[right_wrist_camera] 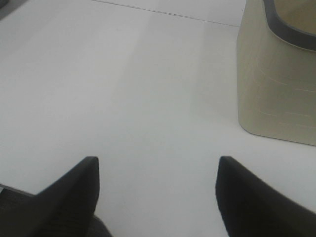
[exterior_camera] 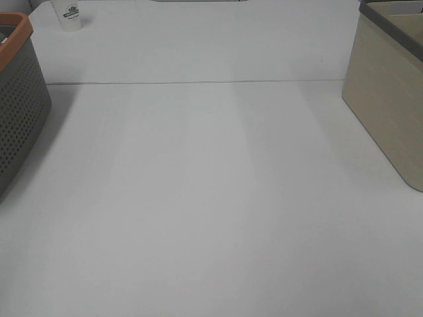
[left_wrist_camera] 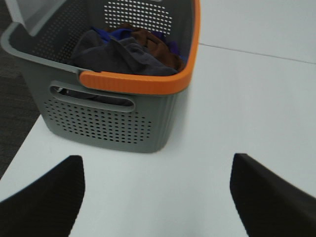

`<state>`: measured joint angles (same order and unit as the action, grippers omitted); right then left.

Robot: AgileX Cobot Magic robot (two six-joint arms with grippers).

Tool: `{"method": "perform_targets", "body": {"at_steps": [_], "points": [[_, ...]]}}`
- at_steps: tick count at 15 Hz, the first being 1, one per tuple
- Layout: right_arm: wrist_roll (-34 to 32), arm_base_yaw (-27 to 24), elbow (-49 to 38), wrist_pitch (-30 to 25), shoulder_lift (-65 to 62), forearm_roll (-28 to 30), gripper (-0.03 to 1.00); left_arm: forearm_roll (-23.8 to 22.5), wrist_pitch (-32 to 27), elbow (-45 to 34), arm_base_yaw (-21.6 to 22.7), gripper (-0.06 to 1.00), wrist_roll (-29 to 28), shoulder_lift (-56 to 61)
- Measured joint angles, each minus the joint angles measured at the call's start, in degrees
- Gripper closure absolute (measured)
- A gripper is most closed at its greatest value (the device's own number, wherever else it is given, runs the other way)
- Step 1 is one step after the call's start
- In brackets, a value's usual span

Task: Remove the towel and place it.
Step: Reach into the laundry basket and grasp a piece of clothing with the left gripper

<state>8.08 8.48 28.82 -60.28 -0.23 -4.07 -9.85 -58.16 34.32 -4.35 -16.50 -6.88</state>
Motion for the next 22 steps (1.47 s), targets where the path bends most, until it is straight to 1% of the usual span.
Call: {"method": "perform_targets", "body": {"at_steps": [1,2,3,6,8,10,12,16,17,18,19,21,22], "points": [[0.00,0.00,0.00,0.00,0.00,0.00,0.30,-2.41,1.32,0.97,0.00,0.19,-3.61,-2.41],[0.00,0.00,0.00,0.00,0.00,0.00,0.30,-7.73,5.73,3.15,0.00,0.19,-11.29,-8.37],[0.00,0.00,0.00,0.00,0.00,0.00,0.30,-9.11,6.82,3.67,0.00,0.20,-13.35,-10.14],[0.00,0.00,0.00,0.00,0.00,0.00,0.30,-15.93,10.83,8.14,0.00,0.20,-23.89,-21.60],[0.00,0.00,0.00,0.00,0.00,0.00,0.30,-19.48,12.61,11.75,0.00,0.20,-28.07,-30.19],[0.00,0.00,0.00,0.00,0.00,0.00,0.30,-21.77,13.92,16.62,0.00,0.20,-32.37,-39.08],[0.00,0.00,0.00,0.00,0.00,0.00,0.30,-23.78,13.69,21.60,0.00,0.20,-34.89,-47.73],[0.00,0.00,0.00,0.00,0.00,0.00,0.30,-24.06,10.71,30.37,0.00,0.20,-36.55,-59.24],[0.00,0.00,0.00,0.00,0.00,0.00,0.30,-22.86,10.37,33.23,2.06,0.20,-37.59,-63.94],[0.00,0.00,0.00,0.00,0.00,0.00,0.30,-20.57,10.43,33.58,4.53,0.20,-37.53,-65.95],[0.00,0.00,0.00,0.00,0.00,0.00,0.30,-17.36,10.54,33.58,7.56,0.20,-35.92,-67.55],[0.00,0.00,0.00,0.00,0.00,0.00,0.30,-11.80,12.43,33.63,12.43,0.20,-29.68,-70.47],[0.00,0.00,0.00,0.00,0.00,0.00,0.30,-9.74,13.41,33.63,14.50,0.20,-26.87,-71.73]]}}
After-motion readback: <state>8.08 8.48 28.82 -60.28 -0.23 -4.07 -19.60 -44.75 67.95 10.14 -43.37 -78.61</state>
